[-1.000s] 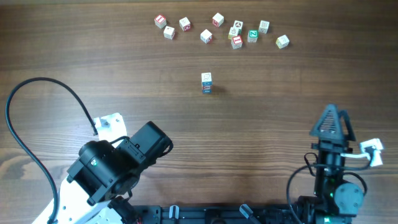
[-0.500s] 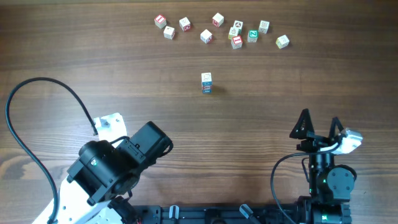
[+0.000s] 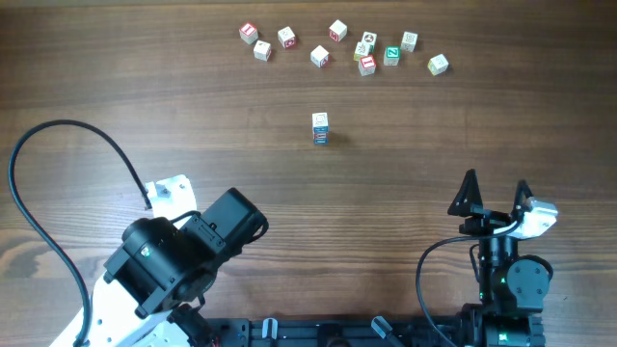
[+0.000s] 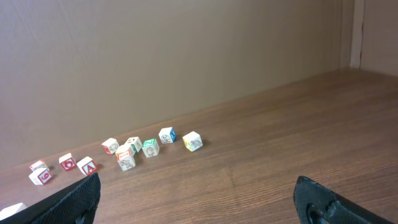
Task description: Form a tower
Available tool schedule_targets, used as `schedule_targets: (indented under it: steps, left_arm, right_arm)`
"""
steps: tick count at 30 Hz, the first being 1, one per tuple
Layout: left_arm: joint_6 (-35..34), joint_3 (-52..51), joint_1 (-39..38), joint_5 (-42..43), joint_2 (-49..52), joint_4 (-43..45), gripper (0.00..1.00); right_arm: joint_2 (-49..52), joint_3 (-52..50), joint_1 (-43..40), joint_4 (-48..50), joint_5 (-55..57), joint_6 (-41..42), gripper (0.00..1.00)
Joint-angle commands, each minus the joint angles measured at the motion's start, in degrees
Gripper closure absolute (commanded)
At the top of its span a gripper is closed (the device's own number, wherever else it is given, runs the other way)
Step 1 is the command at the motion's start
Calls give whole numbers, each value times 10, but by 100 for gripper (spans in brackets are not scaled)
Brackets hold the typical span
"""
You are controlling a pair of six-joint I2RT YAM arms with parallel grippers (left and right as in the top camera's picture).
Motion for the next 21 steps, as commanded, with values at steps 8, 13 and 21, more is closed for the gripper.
schedule_targets:
  steps: [8,13,21]
  left_arm:
    - [-8,-7,30,-40,-28,91,0]
    - [72,-157,163,-14,-150,347,0]
    - [421,-406,352,197,-445,615,0]
  right_arm:
    - [-4,0,-3,2,-8,-11,0]
    - [-4,0,-3,2,-8,-11,0]
    - [-4,0,-3,2,-8,-11,1]
